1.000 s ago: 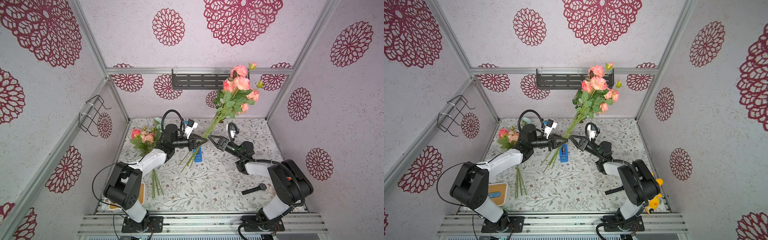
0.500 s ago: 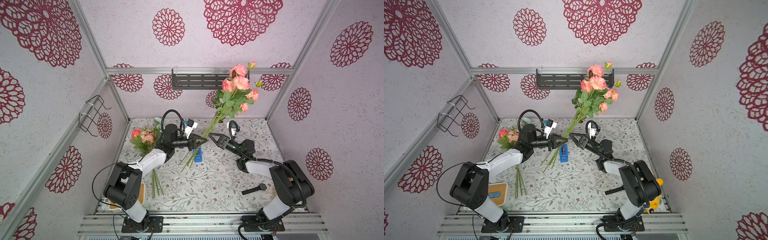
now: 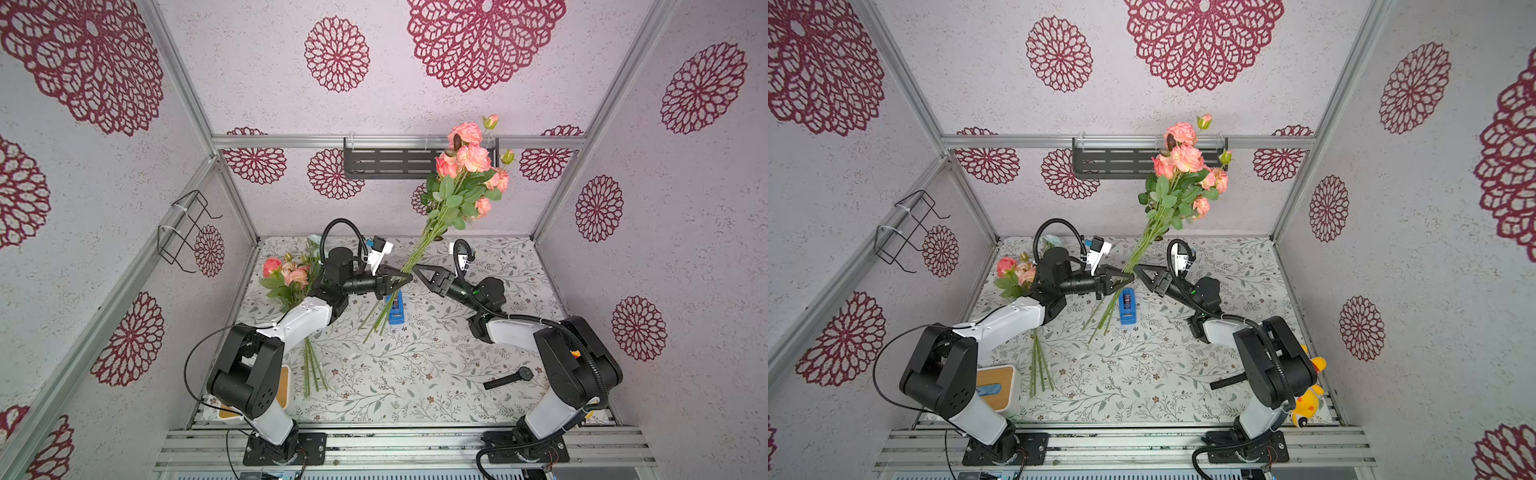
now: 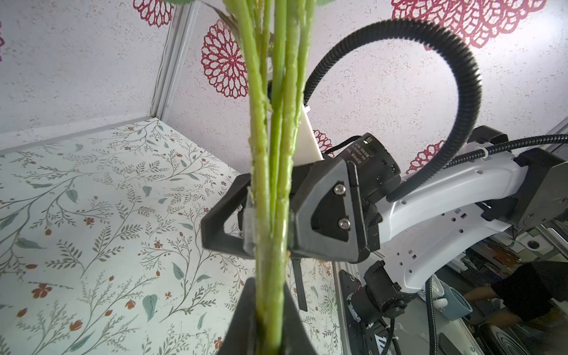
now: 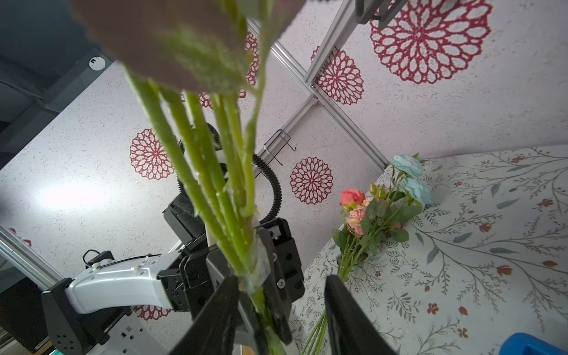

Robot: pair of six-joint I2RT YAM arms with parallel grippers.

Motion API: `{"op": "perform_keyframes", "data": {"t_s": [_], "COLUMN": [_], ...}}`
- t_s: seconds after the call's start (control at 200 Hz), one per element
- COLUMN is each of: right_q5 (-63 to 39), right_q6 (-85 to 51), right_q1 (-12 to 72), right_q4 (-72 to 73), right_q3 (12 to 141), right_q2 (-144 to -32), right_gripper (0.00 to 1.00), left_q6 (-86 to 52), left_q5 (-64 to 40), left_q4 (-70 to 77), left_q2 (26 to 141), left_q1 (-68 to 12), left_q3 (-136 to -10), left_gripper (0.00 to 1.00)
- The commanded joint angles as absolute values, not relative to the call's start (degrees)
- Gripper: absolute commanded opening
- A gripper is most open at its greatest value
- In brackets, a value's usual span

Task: Wrap bouquets with tape
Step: Wrap the tape around the bouquet.

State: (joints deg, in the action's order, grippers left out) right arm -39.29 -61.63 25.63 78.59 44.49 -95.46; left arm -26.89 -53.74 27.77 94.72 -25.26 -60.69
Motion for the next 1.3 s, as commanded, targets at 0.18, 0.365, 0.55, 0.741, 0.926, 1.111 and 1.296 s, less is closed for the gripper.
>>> {"op": "perform_keyframes", "data": {"t_s": [0.18,0.365,0.55,0.741,0.926,1.111,1.296], "right_q5": [-38.7,-38.7,-39.8,-40.1,-39.7,-38.2,-37.7], "right_q6": [-59.9,-60.7,-62.1,-62.1,-61.0,-61.7,-60.3], "right_q1": [26.1,26.1,26.5,26.7,27.0,27.6,27.4], "right_q4": [80.5,81.7,83.0,83.2,81.1,78.3,73.5], "right_q3": [46.6,49.2,50.5,49.8,49.2,51.4,50.6], "right_q2": [-95.0,-97.3,-99.3,-99.2,-98.6,-99.4,-98.8], "right_gripper": [0.52,0.47,0.36,0.12,0.13,0.40,0.10], "left_q6": [-28.2,-28.3,-29.5,-31.3,-31.8,-31.2,-31.4], "left_q5": [-55.1,-54.9,-54.9,-54.7,-53.8,-52.9,-52.3], "left_q4": [34.6,35.2,36.7,39.1,39.4,38.3,37.2], "left_q2": [96.0,95.8,96.5,97.8,98.3,99.3,101.4], "left_q1": [-26.2,-27.0,-27.4,-27.7,-27.9,-29.2,-30.3], "left_q3": [-60.8,-60.0,-59.8,-59.9,-60.2,-60.6,-61.6], "left_gripper": [0.00,0.00,0.00,0.00,0.00,0.00,0.00]}}
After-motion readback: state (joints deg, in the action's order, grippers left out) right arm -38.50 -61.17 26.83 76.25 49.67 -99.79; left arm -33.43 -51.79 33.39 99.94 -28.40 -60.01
